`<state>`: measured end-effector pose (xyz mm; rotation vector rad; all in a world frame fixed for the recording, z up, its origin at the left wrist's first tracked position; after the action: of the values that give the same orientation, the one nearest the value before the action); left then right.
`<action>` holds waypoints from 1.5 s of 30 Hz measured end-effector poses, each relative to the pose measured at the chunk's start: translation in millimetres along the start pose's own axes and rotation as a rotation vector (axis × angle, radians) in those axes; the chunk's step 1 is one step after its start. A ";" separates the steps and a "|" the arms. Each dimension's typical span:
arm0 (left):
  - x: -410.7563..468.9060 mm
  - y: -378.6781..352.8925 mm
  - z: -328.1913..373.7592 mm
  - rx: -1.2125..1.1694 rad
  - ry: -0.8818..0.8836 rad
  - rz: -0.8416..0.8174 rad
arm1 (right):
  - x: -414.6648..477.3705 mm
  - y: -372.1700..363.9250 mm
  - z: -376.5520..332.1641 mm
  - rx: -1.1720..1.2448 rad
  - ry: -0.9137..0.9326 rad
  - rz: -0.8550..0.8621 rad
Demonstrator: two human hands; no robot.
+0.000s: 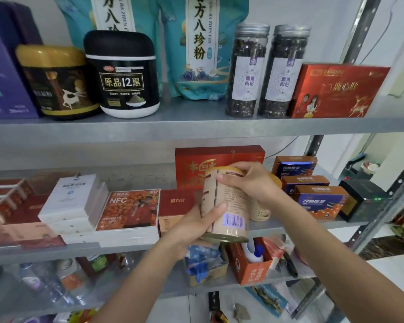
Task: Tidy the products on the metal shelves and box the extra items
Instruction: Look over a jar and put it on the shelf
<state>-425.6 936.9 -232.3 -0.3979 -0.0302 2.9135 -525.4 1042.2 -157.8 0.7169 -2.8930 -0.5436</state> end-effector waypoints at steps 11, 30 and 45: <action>5.1 2.0 -21.7 -0.390 0.133 -0.023 | -2.7 -22.1 59.5 0.426 -0.285 -0.298; 29.1 -17.7 5.1 0.110 -0.073 0.037 | -1.4 25.1 31.0 -0.338 -0.213 0.012; 30.9 -35.9 -29.6 -0.664 0.307 -0.199 | -9.0 -3.1 109.3 0.482 -0.614 -0.411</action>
<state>-439.9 978.0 -267.2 -0.8755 -0.9410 2.5403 -537.0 1078.3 -260.7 1.4588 -3.5077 -0.0842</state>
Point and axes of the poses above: each hand's wrist, its own x-axis towards the middle knuckle, its own y-axis out of the back of the hand, z = x × y, the point moved 9 cm from there along x, towards the middle knuckle, and after that the axes turned 6 degrees about -z, right-handed, at the moved point
